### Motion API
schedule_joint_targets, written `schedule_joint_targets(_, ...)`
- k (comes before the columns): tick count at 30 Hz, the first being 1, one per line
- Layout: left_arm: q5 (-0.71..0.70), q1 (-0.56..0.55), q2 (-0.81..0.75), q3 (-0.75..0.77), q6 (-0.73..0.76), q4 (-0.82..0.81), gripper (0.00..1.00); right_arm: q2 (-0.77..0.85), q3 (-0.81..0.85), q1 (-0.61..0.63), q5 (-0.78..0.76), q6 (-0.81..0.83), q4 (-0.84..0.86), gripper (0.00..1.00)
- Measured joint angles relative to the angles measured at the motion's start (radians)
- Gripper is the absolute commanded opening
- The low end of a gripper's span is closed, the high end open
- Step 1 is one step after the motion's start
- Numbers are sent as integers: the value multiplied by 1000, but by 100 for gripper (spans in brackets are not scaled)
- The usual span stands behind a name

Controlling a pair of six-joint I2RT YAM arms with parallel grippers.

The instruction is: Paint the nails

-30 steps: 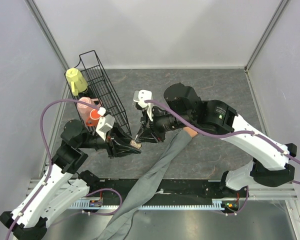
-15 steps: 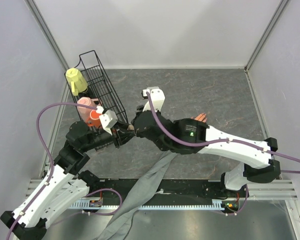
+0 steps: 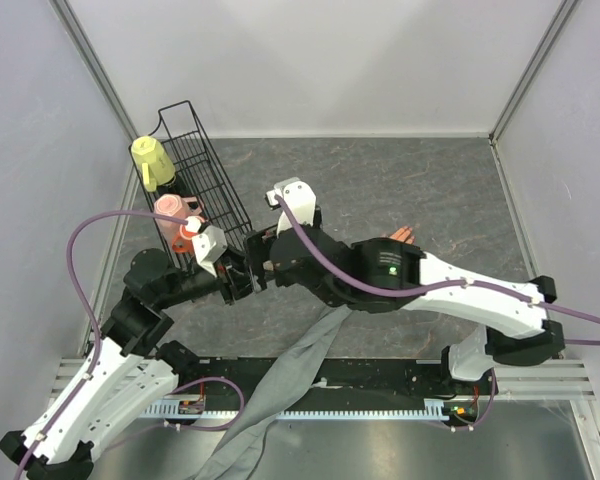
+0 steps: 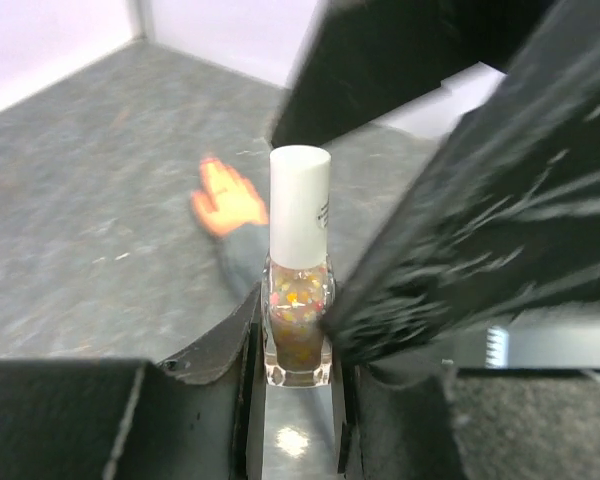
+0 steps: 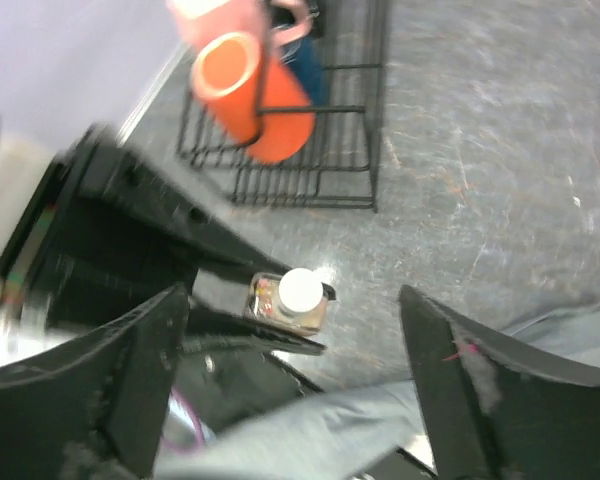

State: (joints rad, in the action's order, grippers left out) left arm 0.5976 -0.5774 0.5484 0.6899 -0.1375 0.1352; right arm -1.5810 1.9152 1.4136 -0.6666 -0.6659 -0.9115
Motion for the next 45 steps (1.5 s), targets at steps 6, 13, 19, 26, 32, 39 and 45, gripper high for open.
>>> schedule_joint_targets(6,156,0,-9,58,-69,55,2,120,3,-69,340,259,-23,85)
schedule_joint_targets(13,371,0,8,103,-135,72,2,179,5,-169,767,497,-26,65)
schedule_joint_targets(19,438,0,21,105,-163,74,2,132,35,-223,985,586,-35,64)
schedule_joint_targets(26,459,0,21,106,-175,74,2,77,76,-231,1114,621,-45,56)
schedule_joint_targets(32,460,0,21,111,-180,74,2,58,89,-238,1164,635,-51,50)
schedule_joint_targets(39,464,0,21,116,-180,74,2,34,98,-241,1186,655,-76,39)
schedule_joint_targets(45,477,0,21,116,-180,74,2,21,100,-247,1187,674,-98,3)
